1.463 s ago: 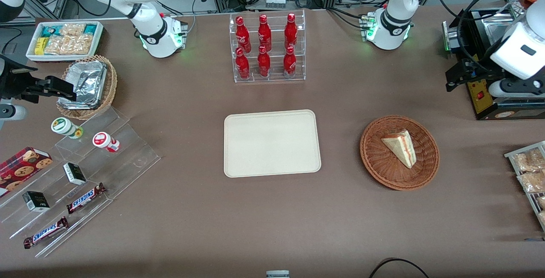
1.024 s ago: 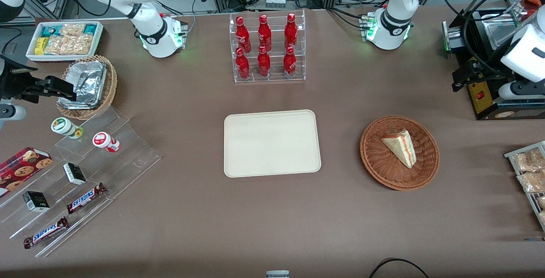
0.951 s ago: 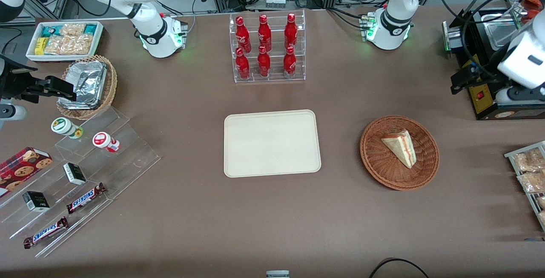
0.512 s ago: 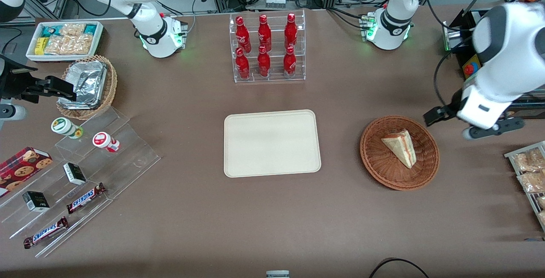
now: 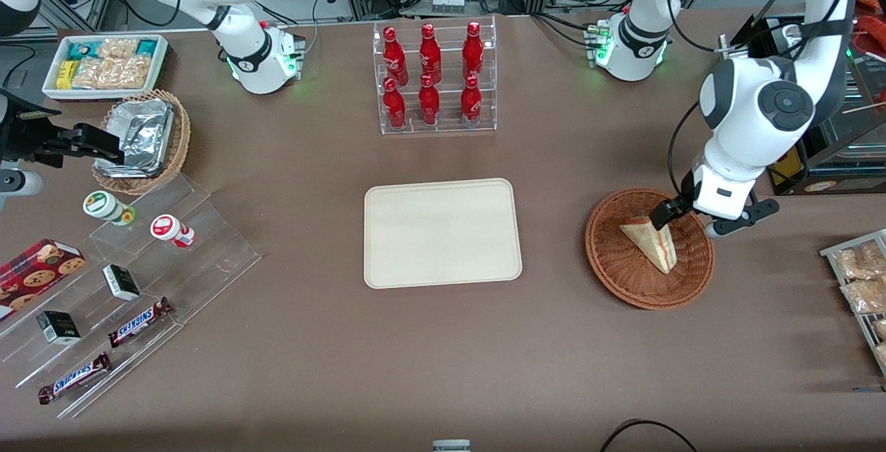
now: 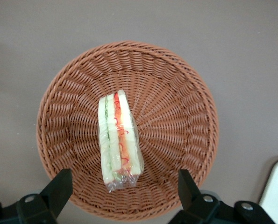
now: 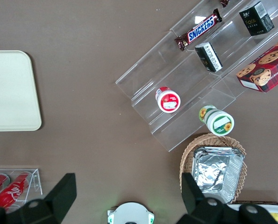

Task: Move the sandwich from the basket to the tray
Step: 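Lower the open left gripper over the wrapped sandwich in the basket, then close the left gripper on the sandwich and lift it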

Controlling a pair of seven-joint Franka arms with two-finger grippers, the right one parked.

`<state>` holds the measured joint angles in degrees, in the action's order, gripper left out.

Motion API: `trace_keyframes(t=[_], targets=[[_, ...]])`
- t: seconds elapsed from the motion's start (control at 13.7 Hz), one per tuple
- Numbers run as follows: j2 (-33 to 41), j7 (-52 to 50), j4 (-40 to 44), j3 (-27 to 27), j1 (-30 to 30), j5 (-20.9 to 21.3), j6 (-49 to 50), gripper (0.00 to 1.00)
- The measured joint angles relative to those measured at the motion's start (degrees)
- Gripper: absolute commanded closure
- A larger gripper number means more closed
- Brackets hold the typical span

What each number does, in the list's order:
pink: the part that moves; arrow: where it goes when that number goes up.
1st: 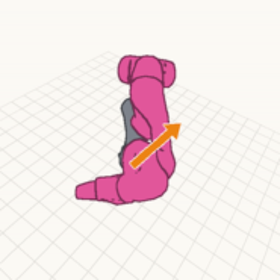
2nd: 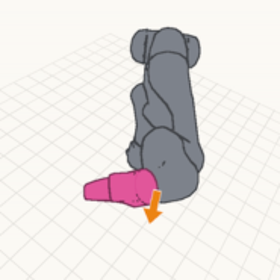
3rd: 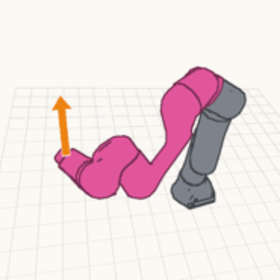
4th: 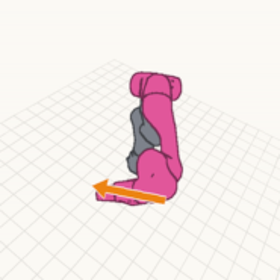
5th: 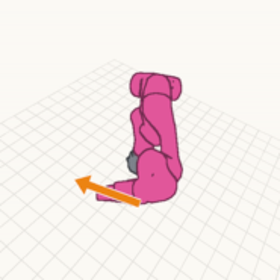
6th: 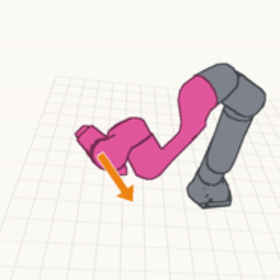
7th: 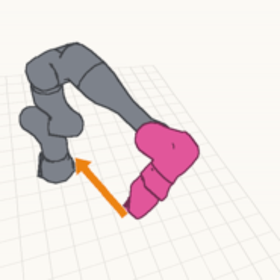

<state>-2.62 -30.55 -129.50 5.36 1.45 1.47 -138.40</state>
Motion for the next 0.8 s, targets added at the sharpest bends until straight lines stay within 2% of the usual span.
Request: trace_keyframes(t=[0.37, 0.44, 0.51, 0.59, 0.66, 0.73, 0.8], targets=[[-6.3, -1.85, -2.69, -0.09, -0.23, 0.0, -8.95, 0.0], [-7.43, -1.92, -3.19, -0.09, -0.24, 0.0, -10.47, 0.03], [-8.53, -2.0, -3.56, -0.09, -0.24, 0.0, -11.69, 0.23], [-9.54, -2.02, -3.79, -0.09, -0.24, 0.0, -12.72, 0.62], [-10.34, -2.04, -3.81, -0.09, -0.24, 0.0, -13.23, 0.94], [-10.81, -2.05, -3.81, -0.09, -0.24, 0.0, -13.5, 1.0], [-10.99, -2.05, -3.8, -0.1, -0.24, 0.0, -13.52, 1.0]])
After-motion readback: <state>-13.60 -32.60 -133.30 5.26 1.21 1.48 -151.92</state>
